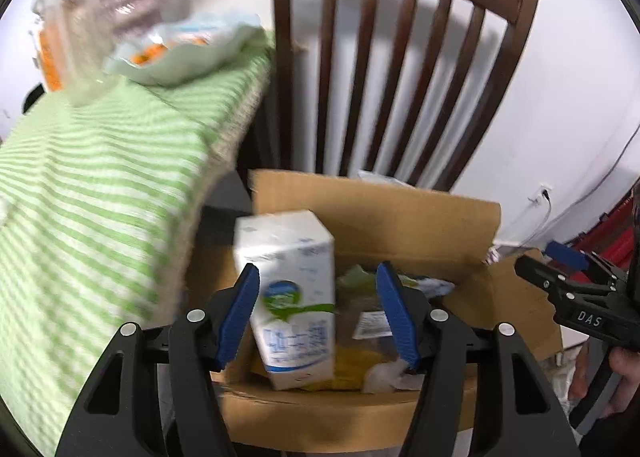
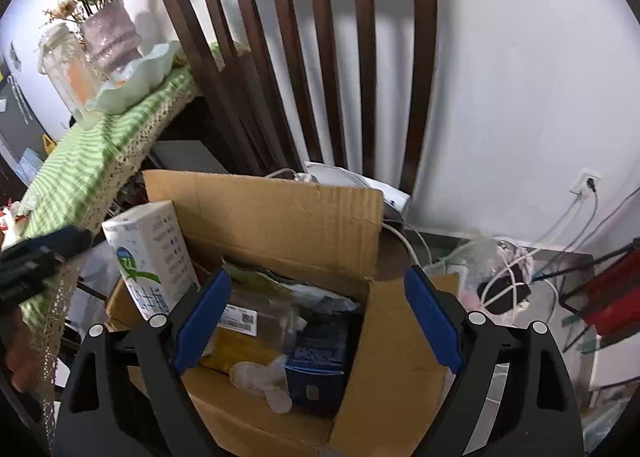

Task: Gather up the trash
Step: 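Grasp the white tissue with left tool while right tool grasps clear plastic bag, then carry the tissue and plastic bag with both tools to the box, then open both tools to drop the tissue and plastic bag into the box, then grasp the red-and-white snack packet with left tool while right tool grasps clear wrapper, then carry the snack packet and clear wrapper with both tools to the box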

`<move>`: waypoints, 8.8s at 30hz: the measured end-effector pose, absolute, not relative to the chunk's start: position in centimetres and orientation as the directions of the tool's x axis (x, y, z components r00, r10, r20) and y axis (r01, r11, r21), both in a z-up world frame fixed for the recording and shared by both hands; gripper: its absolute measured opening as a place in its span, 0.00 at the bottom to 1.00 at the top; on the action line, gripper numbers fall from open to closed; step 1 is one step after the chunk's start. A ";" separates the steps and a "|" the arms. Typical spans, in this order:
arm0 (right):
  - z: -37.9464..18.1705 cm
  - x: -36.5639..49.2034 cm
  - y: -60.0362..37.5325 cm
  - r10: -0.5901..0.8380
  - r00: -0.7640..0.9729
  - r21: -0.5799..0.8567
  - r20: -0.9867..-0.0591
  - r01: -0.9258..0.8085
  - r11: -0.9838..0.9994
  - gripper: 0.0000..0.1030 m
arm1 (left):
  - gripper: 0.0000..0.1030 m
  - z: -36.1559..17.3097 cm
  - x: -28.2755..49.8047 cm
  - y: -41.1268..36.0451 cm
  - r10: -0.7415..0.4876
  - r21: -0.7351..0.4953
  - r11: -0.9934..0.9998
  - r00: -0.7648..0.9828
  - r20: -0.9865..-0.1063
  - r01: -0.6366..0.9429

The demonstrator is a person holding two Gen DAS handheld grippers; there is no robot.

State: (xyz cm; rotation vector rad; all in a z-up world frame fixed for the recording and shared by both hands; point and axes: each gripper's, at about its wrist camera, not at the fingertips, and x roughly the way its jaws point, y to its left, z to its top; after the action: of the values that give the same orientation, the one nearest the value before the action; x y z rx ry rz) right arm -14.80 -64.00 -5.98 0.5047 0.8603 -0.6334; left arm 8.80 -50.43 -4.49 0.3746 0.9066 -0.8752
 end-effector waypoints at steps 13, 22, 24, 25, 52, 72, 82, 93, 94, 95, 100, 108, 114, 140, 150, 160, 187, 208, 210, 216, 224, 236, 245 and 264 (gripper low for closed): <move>-3.1 -12.7 -60.8 -0.362 0.487 0.104 -0.795 0.697 0.710 0.82 | 0.62 1.9 13.3 -40.8 -0.529 -0.053 0.731 0.516 -0.674 0.680; 0.5 -6.3 -55.9 -0.388 0.549 0.059 -0.740 0.627 0.777 0.82 | 0.66 4.6 19.8 -30.8 -0.434 -0.048 0.858 0.672 -0.601 0.512; 1.0 -4.8 -54.7 -0.383 0.563 0.053 -0.732 0.608 0.792 0.82 | 0.66 5.0 21.6 -28.2 -0.395 -0.044 0.887 0.704 -0.590 0.460; 1.4 -3.8 -54.0 -0.376 0.573 0.052 -0.729 0.593 0.804 0.82 | 0.66 5.2 23.0 -26.3 -0.355 -0.038 0.911 0.733 -0.580 0.412; 1.3 19.7 -30.7 0.070 0.687 0.142 -0.723 0.049 0.989 0.82 | 0.02 -5.1 42.2 -4.8 -0.174 -0.192 0.981 0.628 -0.759 0.039; 0.1 22.7 -28.2 0.125 0.660 0.154 -0.740 -0.015 0.988 0.13 | 0.00 -1.8 40.4 2.7 -0.383 -0.495 0.867 0.709 -0.592 0.055; 3.1 16.1 -31.0 0.123 0.723 0.191 -0.680 0.013 0.981 0.13 | 0.00 3.2 39.3 -1.0 -0.322 -0.401 0.912 0.749 -0.579 0.082; 4.5 11.3 -34.4 0.121 0.774 0.234 -0.622 0.036 0.972 0.13 | 0.00 7.4 32.7 -6.2 -0.315 -0.302 0.940 0.753 -0.577 0.161; 4.5 10.8 -35.0 0.119 0.779 0.242 -0.615 0.044 0.969 0.13 | 0.00 7.6 32.1 -6.8 -0.312 -0.286 0.943 0.753 -0.580 0.170; 4.4 10.3 -35.6 0.116 0.783 0.251 -0.611 0.052 0.966 0.13 | 0.00 7.9 31.5 -7.7 -0.311 -0.268 0.946 0.753 -0.580 0.184; 3.9 7.2 -38.9 0.092 0.791 0.280 -0.605 0.103 0.955 0.13 | 0.00 9.0 28.4 -11.6 -0.353 -0.237 0.935 0.746 -0.565 0.263; 3.6 -0.2 -46.5 -0.056 0.802 0.269 -0.594 0.263 0.926 0.13 | 0.00 9.5 24.5 -20.0 -0.465 -0.219 0.880 0.673 -0.575 0.422; 2.3 -5.9 -52.4 -0.170 0.761 0.248 -0.626 0.401 0.882 0.13 | 0.00 9.1 22.0 -26.1 -0.529 -0.198 0.829 0.619 -0.581 0.523; -7.3 -16.3 -62.7 -0.314 0.496 0.177 -0.809 0.716 0.675 0.58 | 0.00 -0.5 8.7 -46.7 -0.592 -0.180 0.545 0.223 -0.775 0.819; -7.2 -18.5 -64.6 -0.317 0.537 0.236 -0.782 0.726 0.646 0.61 | 0.00 -13.4 3.8 -54.9 -0.381 -0.234 0.448 -0.053 -0.923 0.863; -7.6 -18.0 -64.5 -0.292 0.535 0.236 -0.793 0.711 0.662 0.61 | 0.56 -15.9 4.6 -55.4 -0.301 -0.188 0.507 -0.032 -0.953 0.841; -2.8 -10.4 -57.3 -0.335 0.541 0.112 -0.772 0.634 0.765 0.61 | 0.70 -1.5 12.0 -41.2 -0.564 -0.198 0.636 0.274 -0.779 0.746; -1.2 -2.9 -50.7 -0.313 0.556 0.035 -0.770 0.526 0.850 0.61 | 0.91 2.8 30.4 -20.3 -0.177 -0.241 0.971 0.690 -0.702 0.004; -1.2 -2.1 -49.9 -0.309 0.552 0.021 -0.774 0.511 0.859 0.61 | 0.91 2.2 33.3 -19.1 -0.138 -0.249 0.966 0.666 -0.734 -0.074; -1.2 0.1 -48.0 -0.299 0.545 -0.006 -0.783 0.473 0.881 0.61 | 0.91 -0.3 39.6 -17.1 -0.076 -0.264 0.934 0.589 -0.805 -0.241; -1.4 3.4 -46.0 -0.244 0.544 0.003 -0.803 0.413 0.911 0.61 | 0.15 1.0 38.4 -12.4 -0.157 -0.349 0.922 0.661 -0.734 -0.169; 0.2 18.4 -36.2 -0.030 0.648 0.009 -0.761 0.056 0.998 0.61 | 0.15 3.9 37.3 -0.3 -0.096 -0.410 0.876 0.744 -0.662 -0.252; -2.4 30.7 -30.8 -0.024 0.605 -0.053 -0.796 -0.031 0.998 0.61 | 0.15 1.5 38.4 2.9 -0.146 -0.456 0.846 0.703 -0.696 -0.276; 2.4 22.9 -33.1 -0.042 0.676 -0.039 -0.736 0.021 0.999 0.38 | 0.15 1.4 39.1 -2.2 -0.206 -0.430 0.889 0.698 -0.685 -0.159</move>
State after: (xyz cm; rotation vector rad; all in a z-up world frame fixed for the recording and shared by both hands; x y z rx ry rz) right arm 22.89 -33.05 2.40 -0.0278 0.8282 -0.0353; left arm 39.13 -2.21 1.40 -0.4889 0.8057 -0.0272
